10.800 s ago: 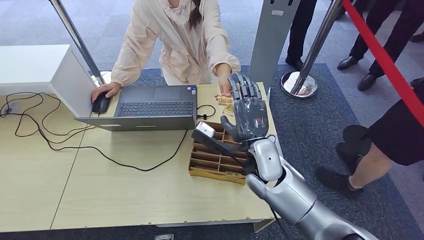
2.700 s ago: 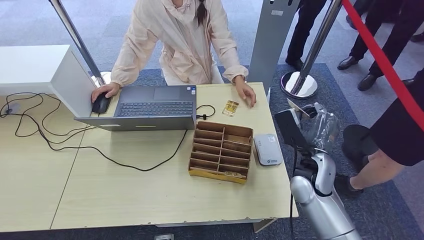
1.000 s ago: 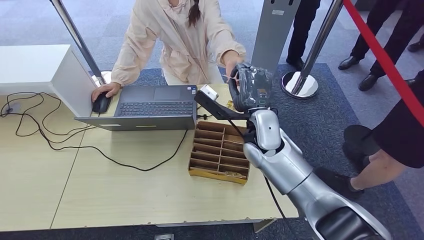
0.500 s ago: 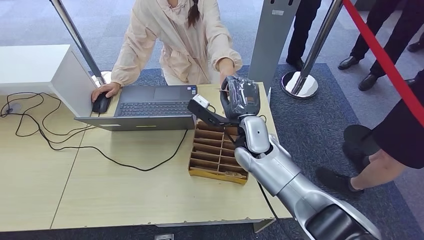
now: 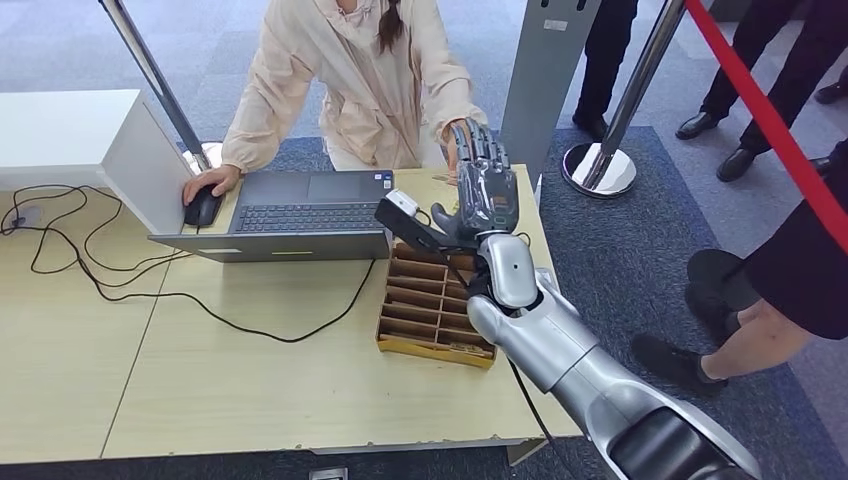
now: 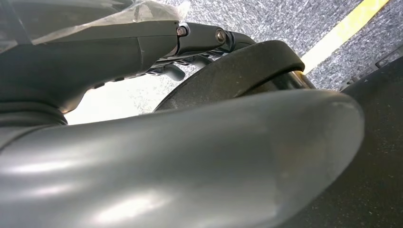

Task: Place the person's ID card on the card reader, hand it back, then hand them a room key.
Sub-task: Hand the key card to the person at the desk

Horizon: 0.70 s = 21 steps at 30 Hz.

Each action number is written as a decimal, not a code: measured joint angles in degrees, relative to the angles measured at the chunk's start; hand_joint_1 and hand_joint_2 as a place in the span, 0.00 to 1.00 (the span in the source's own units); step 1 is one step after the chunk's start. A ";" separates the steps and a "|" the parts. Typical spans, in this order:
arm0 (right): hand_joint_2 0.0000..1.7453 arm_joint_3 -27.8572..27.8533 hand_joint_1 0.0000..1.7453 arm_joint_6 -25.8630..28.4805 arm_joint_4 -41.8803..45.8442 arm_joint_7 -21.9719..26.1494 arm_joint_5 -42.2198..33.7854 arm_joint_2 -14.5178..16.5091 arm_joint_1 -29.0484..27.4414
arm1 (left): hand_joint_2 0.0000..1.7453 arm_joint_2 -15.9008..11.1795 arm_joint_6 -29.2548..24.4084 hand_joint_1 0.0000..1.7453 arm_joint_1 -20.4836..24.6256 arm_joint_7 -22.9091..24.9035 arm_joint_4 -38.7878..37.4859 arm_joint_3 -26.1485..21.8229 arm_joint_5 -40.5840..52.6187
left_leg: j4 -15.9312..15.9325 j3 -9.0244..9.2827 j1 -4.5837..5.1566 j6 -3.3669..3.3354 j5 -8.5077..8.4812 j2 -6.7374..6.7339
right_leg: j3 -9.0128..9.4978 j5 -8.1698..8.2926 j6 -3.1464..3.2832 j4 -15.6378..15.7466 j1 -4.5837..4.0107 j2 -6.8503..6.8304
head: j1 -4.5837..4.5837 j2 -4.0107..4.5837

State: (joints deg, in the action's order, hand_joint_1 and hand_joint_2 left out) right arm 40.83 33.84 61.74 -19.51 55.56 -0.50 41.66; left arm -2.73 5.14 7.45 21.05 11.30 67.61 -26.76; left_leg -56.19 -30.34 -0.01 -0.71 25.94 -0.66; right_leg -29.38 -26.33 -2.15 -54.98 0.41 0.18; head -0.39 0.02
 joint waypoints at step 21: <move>1.00 -4.40 0.00 5.82 32.77 -1.50 0.30 -5.97 -14.66 | 0.00 0.15 -1.00 0.00 -0.45 0.12 0.00 -0.78 -0.02 | -0.01 0.03 0.01 0.00 0.03 -0.02 | -0.02 -0.04 0.05 0.06 0.01 0.01 | 0.01 0.01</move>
State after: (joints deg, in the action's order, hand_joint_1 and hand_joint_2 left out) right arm 36.43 39.67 94.50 -21.02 55.86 -6.47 27.00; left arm -2.58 4.14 6.99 21.17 11.30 66.83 -26.79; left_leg -56.20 -30.31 -0.01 -0.71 25.97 -0.67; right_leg -29.40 -26.37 -2.10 -54.92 0.42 0.19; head -0.38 0.03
